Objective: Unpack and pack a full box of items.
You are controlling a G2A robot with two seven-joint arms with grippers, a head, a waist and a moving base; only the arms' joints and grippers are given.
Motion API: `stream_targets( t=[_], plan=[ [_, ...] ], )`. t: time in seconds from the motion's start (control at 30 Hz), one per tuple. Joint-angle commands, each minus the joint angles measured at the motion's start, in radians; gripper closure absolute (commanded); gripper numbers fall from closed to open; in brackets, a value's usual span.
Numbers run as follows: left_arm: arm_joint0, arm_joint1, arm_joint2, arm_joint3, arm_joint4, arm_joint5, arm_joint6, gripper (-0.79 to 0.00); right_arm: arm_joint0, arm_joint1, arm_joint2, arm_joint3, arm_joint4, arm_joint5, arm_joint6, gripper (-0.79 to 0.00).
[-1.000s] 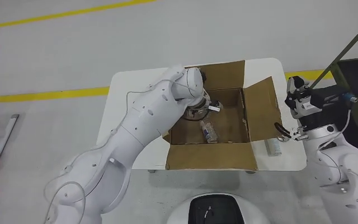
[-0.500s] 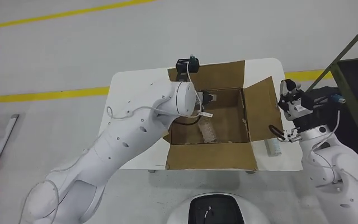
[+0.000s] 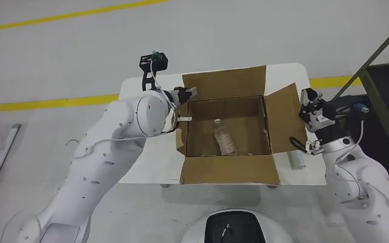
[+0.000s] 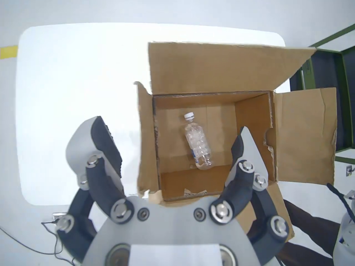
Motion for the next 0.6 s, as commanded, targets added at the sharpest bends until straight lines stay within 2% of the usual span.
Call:
stream_targets(
  t=[0.0,0.1,0.57],
  plan=[
    [0.048,0.030,-0.058,-0.016,0.039,-0.015,-0.015,-0.785,0.000,0.000,-0.004,0.000,-0.003,0.002,0.003,0.000],
    [0.108,0.058,-0.136,-0.040,0.029,-0.021,-0.021,-0.785,0.001,-0.001,-0.010,-0.001,-0.005,0.004,0.003,0.000],
    [0.112,0.058,-0.134,-0.042,0.033,-0.030,-0.012,-0.785,-0.001,-0.002,-0.024,-0.015,0.013,0.001,0.026,0.000]
  ],
)
